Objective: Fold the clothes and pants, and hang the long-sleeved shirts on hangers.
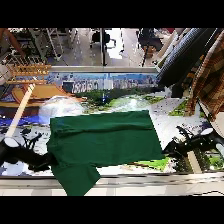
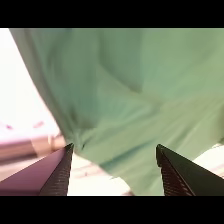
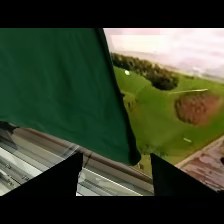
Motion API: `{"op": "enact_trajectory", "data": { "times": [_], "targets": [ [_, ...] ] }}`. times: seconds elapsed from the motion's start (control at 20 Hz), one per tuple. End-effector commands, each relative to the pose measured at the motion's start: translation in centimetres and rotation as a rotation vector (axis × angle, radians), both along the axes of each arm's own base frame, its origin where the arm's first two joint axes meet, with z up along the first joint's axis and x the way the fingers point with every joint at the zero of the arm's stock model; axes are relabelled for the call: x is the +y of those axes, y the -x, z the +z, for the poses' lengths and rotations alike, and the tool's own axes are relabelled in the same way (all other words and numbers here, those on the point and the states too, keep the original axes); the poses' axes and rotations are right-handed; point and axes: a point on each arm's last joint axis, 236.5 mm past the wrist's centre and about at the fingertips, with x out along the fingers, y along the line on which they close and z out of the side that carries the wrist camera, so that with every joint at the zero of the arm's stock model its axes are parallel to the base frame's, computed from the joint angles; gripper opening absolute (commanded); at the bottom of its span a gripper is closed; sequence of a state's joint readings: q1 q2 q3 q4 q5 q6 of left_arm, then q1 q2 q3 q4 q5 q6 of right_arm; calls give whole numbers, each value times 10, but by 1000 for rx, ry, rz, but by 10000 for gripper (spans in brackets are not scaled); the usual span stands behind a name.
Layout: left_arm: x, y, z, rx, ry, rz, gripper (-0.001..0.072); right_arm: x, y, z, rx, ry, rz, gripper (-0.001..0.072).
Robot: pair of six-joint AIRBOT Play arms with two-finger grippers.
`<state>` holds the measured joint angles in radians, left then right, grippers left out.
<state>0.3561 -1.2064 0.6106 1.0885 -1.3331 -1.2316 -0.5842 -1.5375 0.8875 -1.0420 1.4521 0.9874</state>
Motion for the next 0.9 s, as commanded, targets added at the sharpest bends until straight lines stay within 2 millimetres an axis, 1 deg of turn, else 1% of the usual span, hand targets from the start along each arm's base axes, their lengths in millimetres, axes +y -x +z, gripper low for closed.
{"op": "enact_trajectory", "data": {
  "times": [0.0,0.1,0.15,0.2,0.25,0.3,0.35,0.4,0.45,0.55,0.65,0.75,0.8,0.85],
  "targets": [
    [-7,32,-15,13,-20,4,574,0,8,-10,-36,-11,-30,513],
    [-8,31,-22,0,-26,29,574,6,0,-11,-66,-8,-11,457],
    [-10,29,-25,-9,-25,47,574,11,-2,-12,-75,-3,12,409],
    [-12,26,-28,-22,-19,69,574,14,-4,-12,-83,0,24,378],
    [-15,24,-30,-36,-10,86,571,17,-8,-13,-95,8,29,303],
    [-19,21,-30,-44,4,112,512,18,-11,-13,-105,8,26,176],
    [-23,19,-29,-46,21,125,274,20,-12,-12,-113,-2,25,63],
    [-29,16,-24,-65,58,115,21,22,-10,-10,-113,-14,40,18],
    [-40,14,-15,-86,115,99,12,25,-5,-6,-104,-34,57,17],
    [-56,5,12,-130,233,73,11,28,-3,8,-114,-49,74,16],
    [-61,-13,46,-181,330,91,10,27,-9,32,-168,-36,90,16],
    [-61,-44,95,-290,453,122,10,21,-22,67,-230,-2,84,16],
    [-58,-62,119,-357,501,150,9,18,-34,86,-268,22,58,16],
    [-49,-83,140,-437,517,190,10,16,-53,106,-323,49,28,16]
  ]
}}
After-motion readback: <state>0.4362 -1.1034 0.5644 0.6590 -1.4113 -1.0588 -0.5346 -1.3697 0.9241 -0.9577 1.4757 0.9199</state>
